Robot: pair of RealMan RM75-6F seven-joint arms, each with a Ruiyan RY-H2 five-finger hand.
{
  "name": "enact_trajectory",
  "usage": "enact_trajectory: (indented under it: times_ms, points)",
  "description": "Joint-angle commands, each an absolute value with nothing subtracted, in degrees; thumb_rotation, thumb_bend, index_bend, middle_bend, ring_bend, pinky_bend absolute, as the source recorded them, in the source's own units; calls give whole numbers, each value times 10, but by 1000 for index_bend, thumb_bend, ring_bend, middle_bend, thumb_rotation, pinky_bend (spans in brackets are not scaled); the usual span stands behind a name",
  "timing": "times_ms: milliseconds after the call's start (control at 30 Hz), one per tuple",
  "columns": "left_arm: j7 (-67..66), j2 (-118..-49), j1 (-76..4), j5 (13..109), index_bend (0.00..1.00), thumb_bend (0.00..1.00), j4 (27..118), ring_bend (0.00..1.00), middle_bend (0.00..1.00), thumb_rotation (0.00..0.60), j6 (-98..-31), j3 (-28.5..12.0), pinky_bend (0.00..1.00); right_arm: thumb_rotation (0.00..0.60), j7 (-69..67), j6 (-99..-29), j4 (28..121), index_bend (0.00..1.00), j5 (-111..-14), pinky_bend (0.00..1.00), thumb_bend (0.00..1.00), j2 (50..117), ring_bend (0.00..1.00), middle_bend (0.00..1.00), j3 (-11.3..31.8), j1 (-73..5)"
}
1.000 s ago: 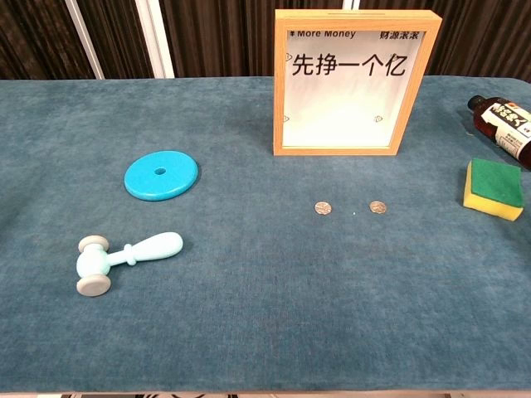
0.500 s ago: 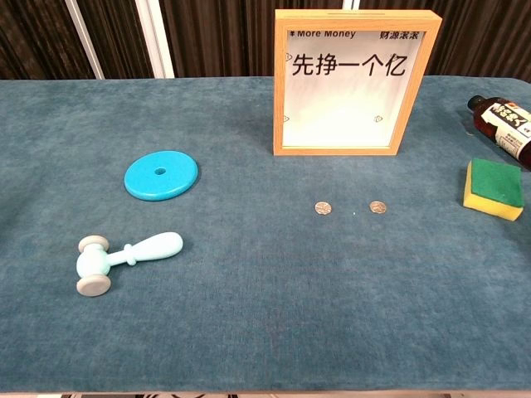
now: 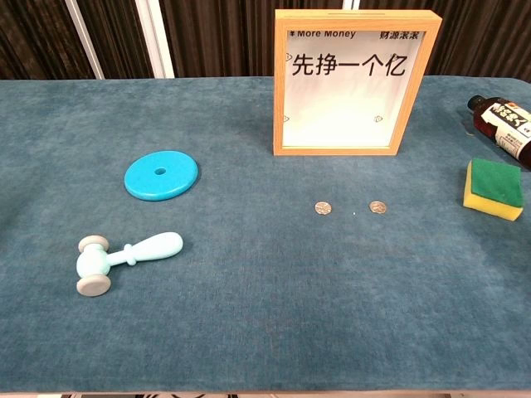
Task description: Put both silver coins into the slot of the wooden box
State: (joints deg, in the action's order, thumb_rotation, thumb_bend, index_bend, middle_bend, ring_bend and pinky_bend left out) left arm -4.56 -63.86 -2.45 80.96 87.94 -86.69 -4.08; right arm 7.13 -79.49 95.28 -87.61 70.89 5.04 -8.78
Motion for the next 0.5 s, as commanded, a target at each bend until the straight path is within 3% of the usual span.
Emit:
enact_trajectory:
  times_ms: [33,233,500]
  points:
    - [-45,-638,-24,809,0,31,879,0,0,600,-866,-41,0,600,106,-740,974,310,-845,0,355,718,0,22,75,-129]
    - [-44,-635,-26,801,0,32,879,0,0,600,-857,-42,0,600,180,-668,970,292,-783,0,367,759,0,23,103,-187]
    - [-37,-632,-28,791,0,32,879,0,0,600,-849,-46,0,600,239,-641,934,292,-722,0,371,835,0,23,115,-223]
